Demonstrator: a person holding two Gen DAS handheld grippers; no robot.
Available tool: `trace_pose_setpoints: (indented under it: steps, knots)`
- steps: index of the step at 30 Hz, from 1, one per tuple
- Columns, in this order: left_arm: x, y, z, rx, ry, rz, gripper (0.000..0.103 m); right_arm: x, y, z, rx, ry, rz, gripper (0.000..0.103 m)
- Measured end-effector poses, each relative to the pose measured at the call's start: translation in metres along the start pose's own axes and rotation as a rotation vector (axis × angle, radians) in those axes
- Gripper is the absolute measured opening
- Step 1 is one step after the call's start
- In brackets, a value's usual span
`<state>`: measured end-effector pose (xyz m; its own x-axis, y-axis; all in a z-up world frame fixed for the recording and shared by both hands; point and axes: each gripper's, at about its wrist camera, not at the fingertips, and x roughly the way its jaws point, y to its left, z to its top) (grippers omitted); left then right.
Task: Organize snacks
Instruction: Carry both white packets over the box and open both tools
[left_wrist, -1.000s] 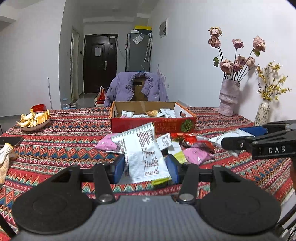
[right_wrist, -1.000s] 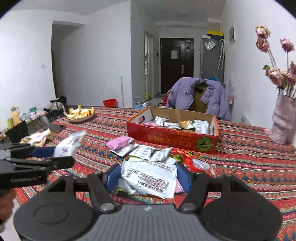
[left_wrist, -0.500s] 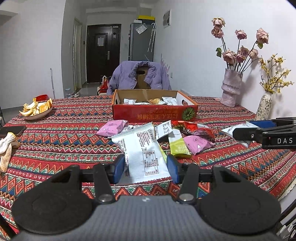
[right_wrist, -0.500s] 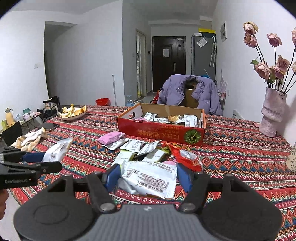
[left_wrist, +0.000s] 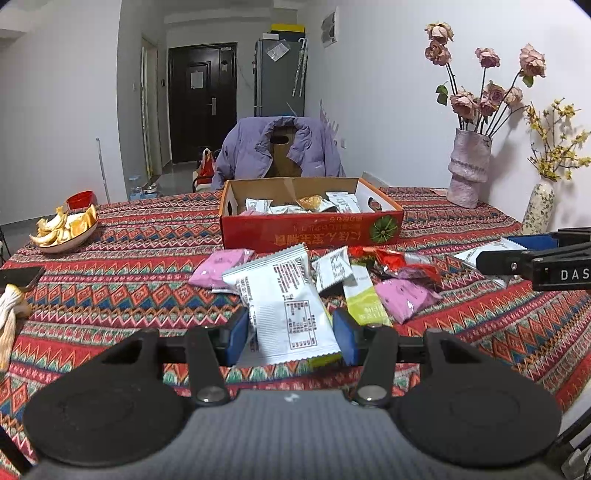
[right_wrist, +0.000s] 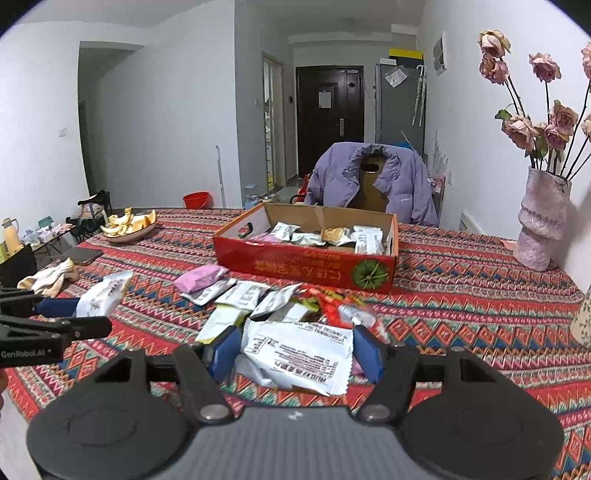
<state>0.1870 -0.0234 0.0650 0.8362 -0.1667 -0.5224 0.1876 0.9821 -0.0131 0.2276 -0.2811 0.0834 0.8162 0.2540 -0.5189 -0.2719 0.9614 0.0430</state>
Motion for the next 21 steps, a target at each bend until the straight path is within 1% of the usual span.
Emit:
trace_pose_setpoints:
  steps: [5, 11, 13, 16, 19, 21]
  knots:
    - [0.028, 0.001, 0.022, 0.002, -0.005, 0.003, 0.050, 0.024, -0.016, 0.016, 0.003, 0.007, -0.012, 0.066]
    - [0.070, 0.002, 0.058, 0.029, -0.025, 0.000, 0.050, 0.062, -0.038, 0.043, 0.022, 0.007, 0.005, 0.066]
    - [0.085, 0.003, 0.069, 0.038, -0.035, -0.007, 0.050, 0.081, -0.051, 0.053, 0.057, 0.008, 0.024, 0.066]
    - [0.112, 0.006, 0.085, 0.028, -0.026, -0.027, 0.050, 0.115, -0.071, 0.069, 0.109, 0.028, 0.049, 0.066]
    - [0.147, 0.012, 0.103, 0.002, -0.012, -0.044, 0.050, 0.149, -0.084, 0.086, 0.145, 0.038, 0.068, 0.066]
    - [0.171, 0.018, 0.114, -0.016, 0.007, -0.036, 0.050, 0.176, -0.091, 0.099, 0.165, 0.043, 0.082, 0.066]
